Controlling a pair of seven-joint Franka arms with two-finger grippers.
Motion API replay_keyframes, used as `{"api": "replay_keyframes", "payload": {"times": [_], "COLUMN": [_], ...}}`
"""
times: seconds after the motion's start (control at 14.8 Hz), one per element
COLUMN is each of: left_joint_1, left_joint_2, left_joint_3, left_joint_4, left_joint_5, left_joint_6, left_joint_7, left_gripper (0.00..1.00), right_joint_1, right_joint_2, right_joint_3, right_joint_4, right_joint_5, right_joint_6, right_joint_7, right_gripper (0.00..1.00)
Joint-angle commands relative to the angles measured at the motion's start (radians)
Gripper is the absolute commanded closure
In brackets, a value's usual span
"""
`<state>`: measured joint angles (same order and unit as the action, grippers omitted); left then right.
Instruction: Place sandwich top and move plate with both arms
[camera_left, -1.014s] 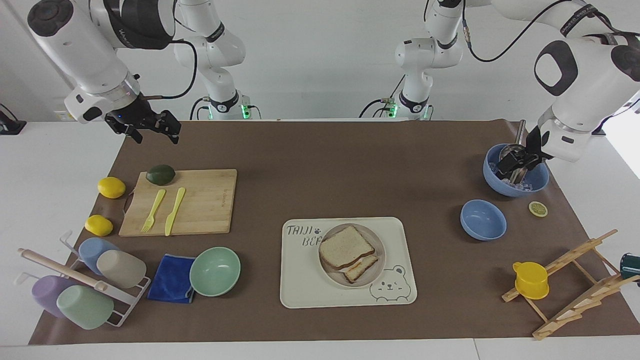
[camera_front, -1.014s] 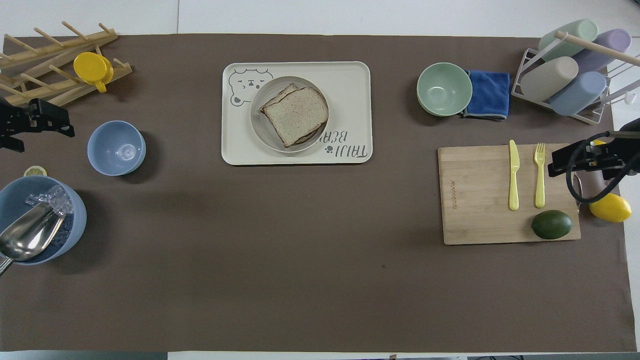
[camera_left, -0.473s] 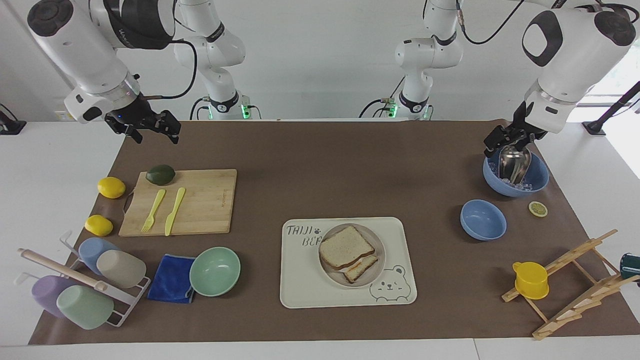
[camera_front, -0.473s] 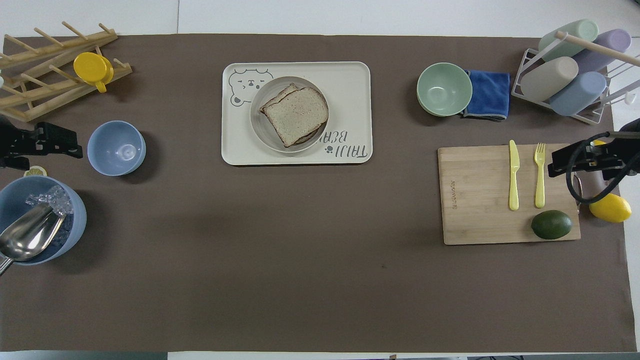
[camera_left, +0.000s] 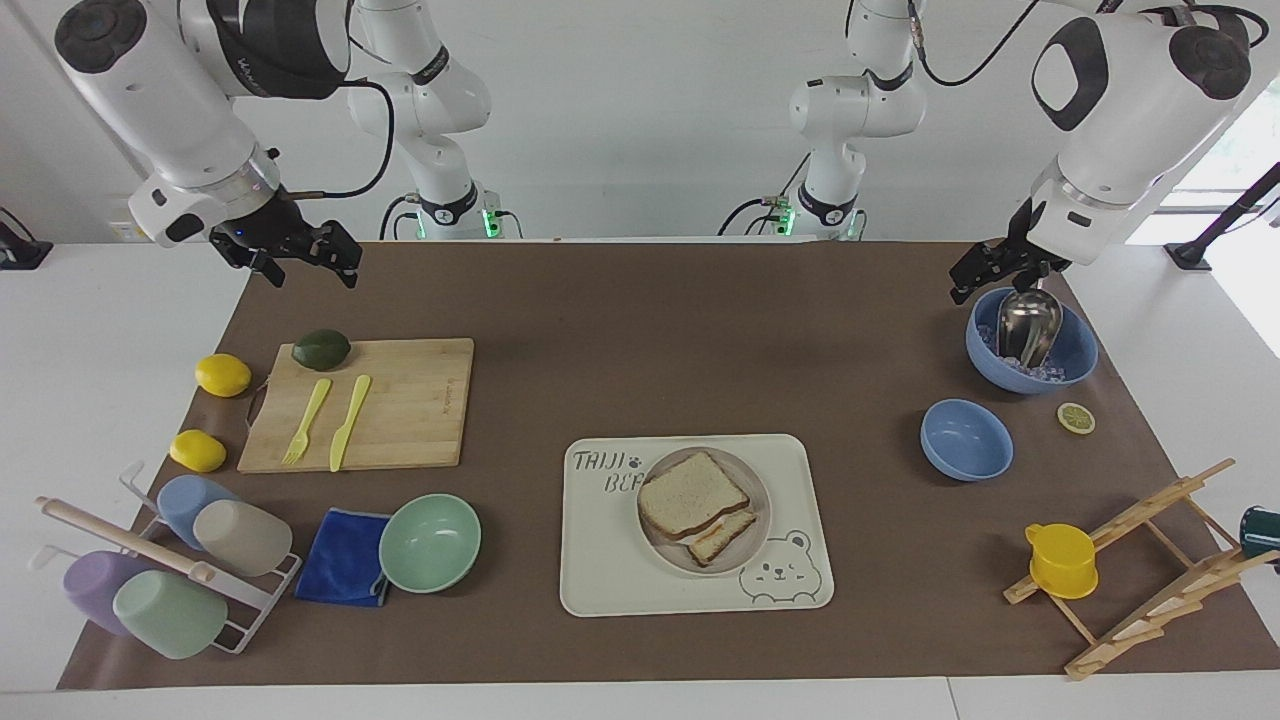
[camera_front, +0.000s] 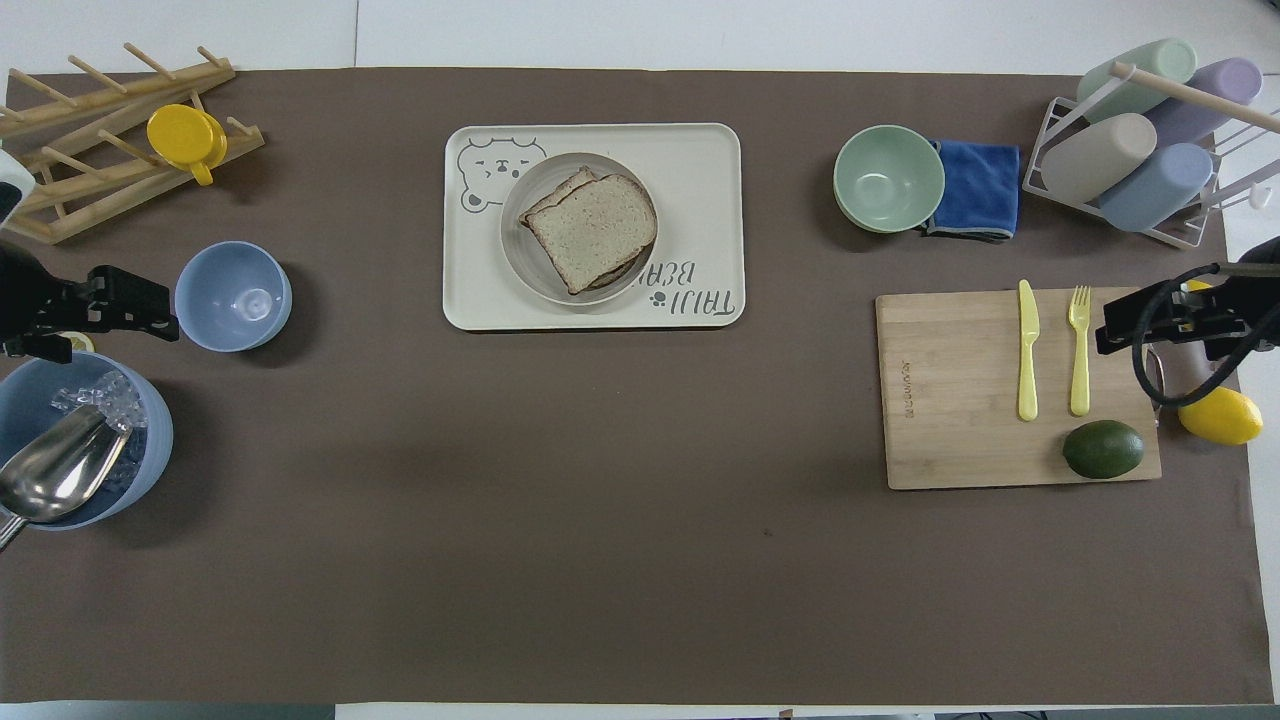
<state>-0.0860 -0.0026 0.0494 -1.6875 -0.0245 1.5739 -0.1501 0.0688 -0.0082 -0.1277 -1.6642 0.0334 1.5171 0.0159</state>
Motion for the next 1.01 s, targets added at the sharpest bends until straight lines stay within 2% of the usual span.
{"api": "replay_keyframes", "payload": {"times": [0.0,0.34,0.61,0.95], "left_joint_1": [-0.026,-0.020,-0.017,-0.006], "left_joint_2": [-0.024,-0.019,-0.046,-0.039], "left_joint_3": [0.000,-0.011,-0.003,-0.010], "left_joint_4": [-0.025,0.021,-0.029,0.002], "left_joint_5": [0.014,0.014,0.011,0.012], "left_joint_6": [0.024,0.026,0.021,0.024], "left_joint_7": [0.064,0.070,0.064,0.072], "left_gripper": [0.00,0.00,0.00,0.00], "right_joint_1": [-0.003,-0.003,-0.003,-0.003], "right_joint_2": [-0.019,-0.019,-0.019,-0.019], "right_joint_3": [-0.006,-0.006,-0.006,-0.006], "right_joint_4": [-0.016,-0.016,-0.016,-0.016], "right_joint_5": [0.025,0.025,0.025,0.025], "right_joint_6": [-0.006,-0.006,-0.006,-0.006], "right_joint_7": [-0.017,-0.017,-0.017,-0.017], "right_gripper": [0.00,0.00,0.00,0.00]}}
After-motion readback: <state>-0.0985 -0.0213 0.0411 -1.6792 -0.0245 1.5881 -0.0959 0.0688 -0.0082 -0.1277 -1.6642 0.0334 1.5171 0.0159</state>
